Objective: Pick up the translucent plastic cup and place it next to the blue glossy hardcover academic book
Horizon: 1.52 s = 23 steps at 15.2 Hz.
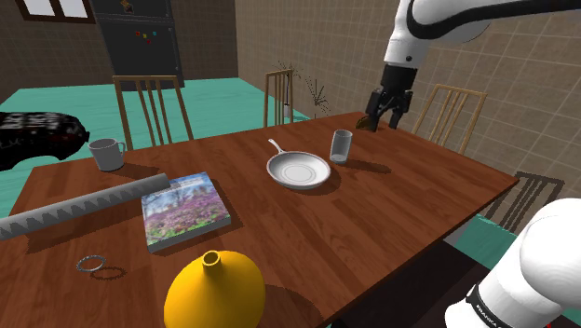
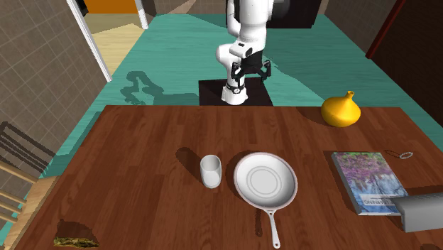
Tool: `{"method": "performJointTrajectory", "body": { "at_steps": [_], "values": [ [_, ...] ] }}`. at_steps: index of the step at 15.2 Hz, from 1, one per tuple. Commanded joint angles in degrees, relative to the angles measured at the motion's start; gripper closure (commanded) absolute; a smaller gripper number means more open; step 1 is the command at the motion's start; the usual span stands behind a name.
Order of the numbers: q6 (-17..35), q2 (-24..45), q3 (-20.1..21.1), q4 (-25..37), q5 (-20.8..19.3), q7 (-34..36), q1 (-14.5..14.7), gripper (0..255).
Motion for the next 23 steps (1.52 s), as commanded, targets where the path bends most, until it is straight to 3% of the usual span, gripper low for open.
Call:
{"method": "performJointTrajectory", "body": {
  "at_steps": [1, 13, 23],
  "values": [
    [2.04, 4.05, -0.91, 1.82, -0.4, -1.19, -0.39, 0],
    [8.65, 29.48, -4.75, 19.28, 0.15, -7.03, -2.54, 0],
    [6.56, 53.04, -5.92, 43.81, 2.55, -10.78, -6.14, 0]
  ]
}}
